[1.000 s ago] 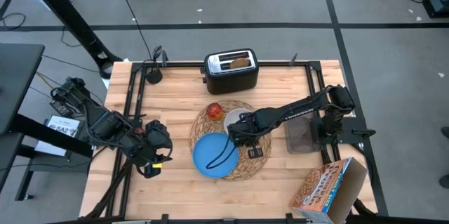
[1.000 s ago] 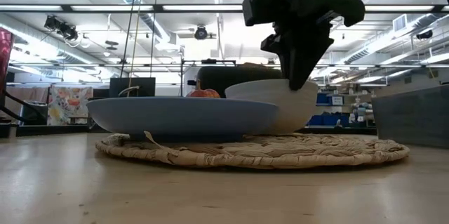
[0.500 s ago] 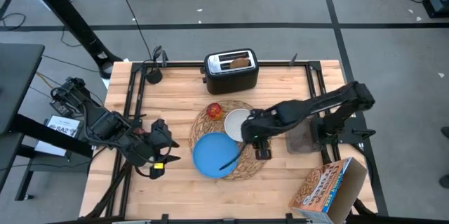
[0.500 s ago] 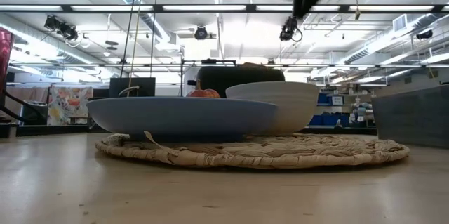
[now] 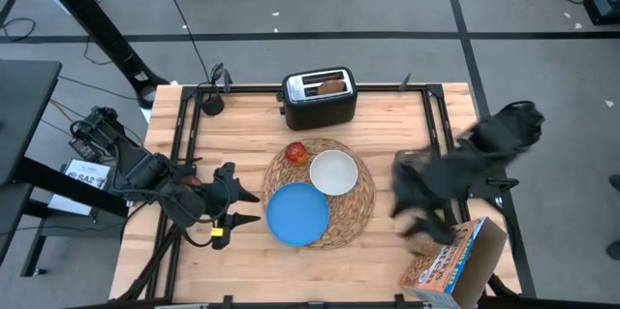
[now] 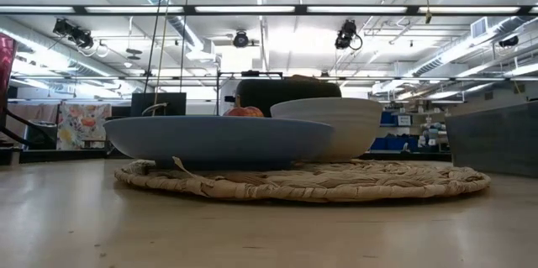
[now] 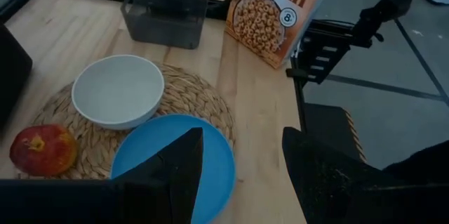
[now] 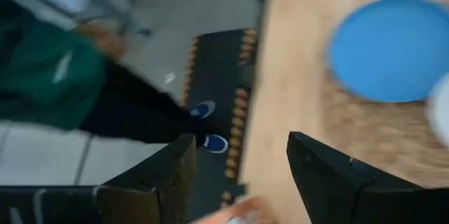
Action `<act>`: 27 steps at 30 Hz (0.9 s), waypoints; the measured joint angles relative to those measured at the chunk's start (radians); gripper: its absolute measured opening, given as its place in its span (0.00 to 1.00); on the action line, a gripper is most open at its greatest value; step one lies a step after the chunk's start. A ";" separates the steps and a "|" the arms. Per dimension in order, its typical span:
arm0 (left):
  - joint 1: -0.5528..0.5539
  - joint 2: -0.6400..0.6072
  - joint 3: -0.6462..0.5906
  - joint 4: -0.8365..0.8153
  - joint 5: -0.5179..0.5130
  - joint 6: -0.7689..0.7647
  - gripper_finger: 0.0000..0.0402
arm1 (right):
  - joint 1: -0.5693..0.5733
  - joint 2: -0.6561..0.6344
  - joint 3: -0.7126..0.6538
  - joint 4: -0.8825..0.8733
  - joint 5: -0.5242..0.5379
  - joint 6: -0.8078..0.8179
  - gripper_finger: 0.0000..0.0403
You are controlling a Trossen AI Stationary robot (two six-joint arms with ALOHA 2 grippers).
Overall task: Arrange a breakfast setting
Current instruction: Pour the cereal into the white bowl
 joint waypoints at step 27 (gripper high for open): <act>0.072 0.082 0.000 0.279 0.000 0.021 0.51 | 0.421 0.186 -0.043 -0.281 -0.007 -0.242 0.40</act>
